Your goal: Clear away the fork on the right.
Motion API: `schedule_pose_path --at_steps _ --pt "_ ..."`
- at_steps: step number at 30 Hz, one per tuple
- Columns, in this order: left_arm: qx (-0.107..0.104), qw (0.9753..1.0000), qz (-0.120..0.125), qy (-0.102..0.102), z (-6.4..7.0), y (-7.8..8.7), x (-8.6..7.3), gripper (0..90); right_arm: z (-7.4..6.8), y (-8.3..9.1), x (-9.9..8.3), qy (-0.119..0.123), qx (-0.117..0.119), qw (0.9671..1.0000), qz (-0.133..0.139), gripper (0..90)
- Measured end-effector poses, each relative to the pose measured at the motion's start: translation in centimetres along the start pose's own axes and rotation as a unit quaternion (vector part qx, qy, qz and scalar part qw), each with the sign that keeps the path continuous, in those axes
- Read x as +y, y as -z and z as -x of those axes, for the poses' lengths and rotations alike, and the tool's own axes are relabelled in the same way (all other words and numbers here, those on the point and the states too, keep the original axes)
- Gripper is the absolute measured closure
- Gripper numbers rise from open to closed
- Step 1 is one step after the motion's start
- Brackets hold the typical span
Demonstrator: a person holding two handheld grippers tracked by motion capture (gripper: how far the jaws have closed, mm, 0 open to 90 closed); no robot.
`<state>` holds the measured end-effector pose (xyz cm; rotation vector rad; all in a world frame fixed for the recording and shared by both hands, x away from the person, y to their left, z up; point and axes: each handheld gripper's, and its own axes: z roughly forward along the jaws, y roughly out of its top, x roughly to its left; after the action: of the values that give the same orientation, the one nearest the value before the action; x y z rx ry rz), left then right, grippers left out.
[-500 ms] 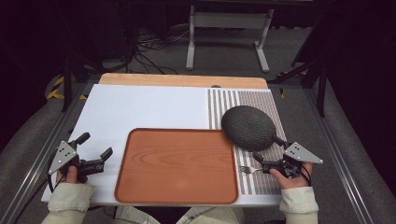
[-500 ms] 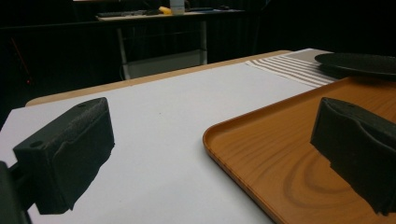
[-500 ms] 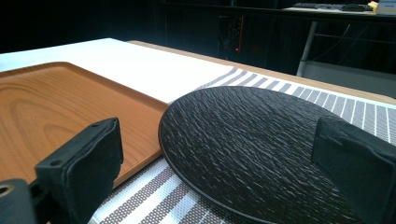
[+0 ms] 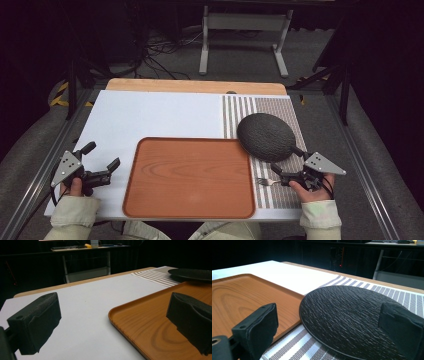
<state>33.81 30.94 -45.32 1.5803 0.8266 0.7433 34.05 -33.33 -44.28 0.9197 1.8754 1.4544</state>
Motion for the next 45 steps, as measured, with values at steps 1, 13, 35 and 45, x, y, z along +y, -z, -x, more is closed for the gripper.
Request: schedule_pose_path --at_steps 1,13,35,45 --pt "0.002 1.0000 0.000 0.000 0.0 0.0 0.0 0.1 0.0 0.0 0.2 0.001 0.000 1.0000 0.003 3.6" --pt "0.000 0.9999 -0.007 -0.011 0.1 0.2 0.1 0.1 0.6 0.1 3.8 0.020 0.023 0.9995 -0.004 5.9" --pt "0.004 0.9999 -0.012 -0.008 0.0 0.2 -0.1 0.1 0.7 -1.4 8.0 0.147 0.071 0.9719 -0.169 10.9" --pt "0.007 0.9999 -0.012 -0.005 -0.1 0.2 -0.1 0.1 0.4 -2.3 8.5 0.199 0.084 0.9434 -0.251 12.2"
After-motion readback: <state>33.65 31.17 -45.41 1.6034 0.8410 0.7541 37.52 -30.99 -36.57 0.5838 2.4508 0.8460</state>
